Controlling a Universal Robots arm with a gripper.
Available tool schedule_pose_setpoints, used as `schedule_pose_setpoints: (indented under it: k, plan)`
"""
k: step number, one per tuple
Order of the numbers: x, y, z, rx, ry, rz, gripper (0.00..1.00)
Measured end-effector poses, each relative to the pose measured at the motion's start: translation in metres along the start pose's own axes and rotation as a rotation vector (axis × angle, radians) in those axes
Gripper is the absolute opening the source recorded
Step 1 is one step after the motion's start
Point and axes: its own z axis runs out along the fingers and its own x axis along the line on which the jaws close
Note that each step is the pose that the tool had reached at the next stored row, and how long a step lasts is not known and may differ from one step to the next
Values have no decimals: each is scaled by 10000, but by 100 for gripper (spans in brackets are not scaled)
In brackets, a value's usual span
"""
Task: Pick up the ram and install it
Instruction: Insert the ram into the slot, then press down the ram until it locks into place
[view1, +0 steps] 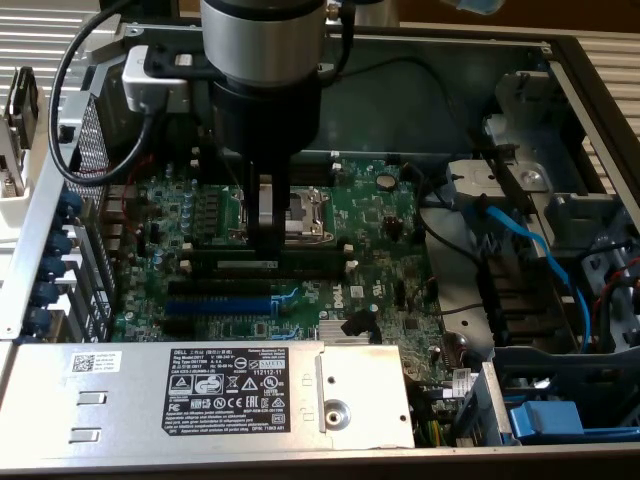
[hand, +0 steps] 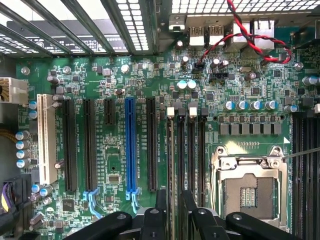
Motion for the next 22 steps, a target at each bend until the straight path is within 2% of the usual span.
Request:
schedule_pose_setpoints:
  k: [16,18,20,22]
  plan:
    - [0,-1,-26,0,-8,0,27]
    - [1,-1,-26,0,-8,0,25]
    - [1,-1,-26,0,-8,0,12]
    - [0,-1,-27,0,-9,0,10]
